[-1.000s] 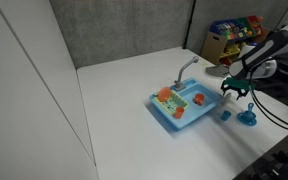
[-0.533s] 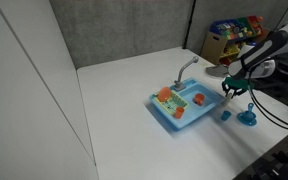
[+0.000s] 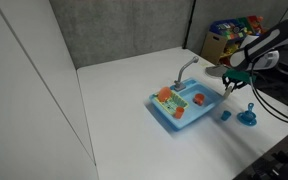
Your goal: Move the toy bottle from the table to the sink
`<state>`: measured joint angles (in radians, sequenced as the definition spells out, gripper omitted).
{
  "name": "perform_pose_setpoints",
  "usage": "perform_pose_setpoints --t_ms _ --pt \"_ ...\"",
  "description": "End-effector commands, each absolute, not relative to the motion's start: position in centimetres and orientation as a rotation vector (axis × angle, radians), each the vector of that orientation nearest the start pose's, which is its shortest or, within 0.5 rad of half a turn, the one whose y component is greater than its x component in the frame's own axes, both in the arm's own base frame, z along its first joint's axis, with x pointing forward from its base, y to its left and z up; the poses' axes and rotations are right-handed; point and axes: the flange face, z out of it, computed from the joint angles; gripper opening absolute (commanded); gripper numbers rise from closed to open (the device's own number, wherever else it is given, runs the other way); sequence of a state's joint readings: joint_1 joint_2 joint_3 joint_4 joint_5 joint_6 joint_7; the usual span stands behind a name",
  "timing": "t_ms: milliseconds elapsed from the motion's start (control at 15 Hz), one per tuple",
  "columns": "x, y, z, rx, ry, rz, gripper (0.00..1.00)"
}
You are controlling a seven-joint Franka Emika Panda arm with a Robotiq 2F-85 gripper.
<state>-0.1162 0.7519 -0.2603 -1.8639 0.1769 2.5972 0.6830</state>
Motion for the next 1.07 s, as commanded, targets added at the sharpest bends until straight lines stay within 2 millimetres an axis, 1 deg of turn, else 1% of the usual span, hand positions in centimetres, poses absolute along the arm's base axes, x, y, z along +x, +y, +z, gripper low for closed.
perform_pose_setpoints --t_ms 0,267,400,533,600,800,1000 --pt "59.0 -21.9 16.0 -2.717 1.697 -0.016 0.11" --pt "59.3 -20.4 18.8 -2.729 1.642 -0.027 0.11" --pt "59.2 -19.8 20.1 -2.730 1.613 -0.040 0.10" --pt "58.8 -19.6 21.0 -2.721 1.586 -0.027 0.10" --pt "60.0 -19.9 19.4 -2.717 1.635 -0.057 0.31" --pt "59.5 -19.7 20.3 -2.718 1.617 -0.050 0.31" --pt "59.3 -19.6 20.1 -2.720 1.616 -0.044 0.31"
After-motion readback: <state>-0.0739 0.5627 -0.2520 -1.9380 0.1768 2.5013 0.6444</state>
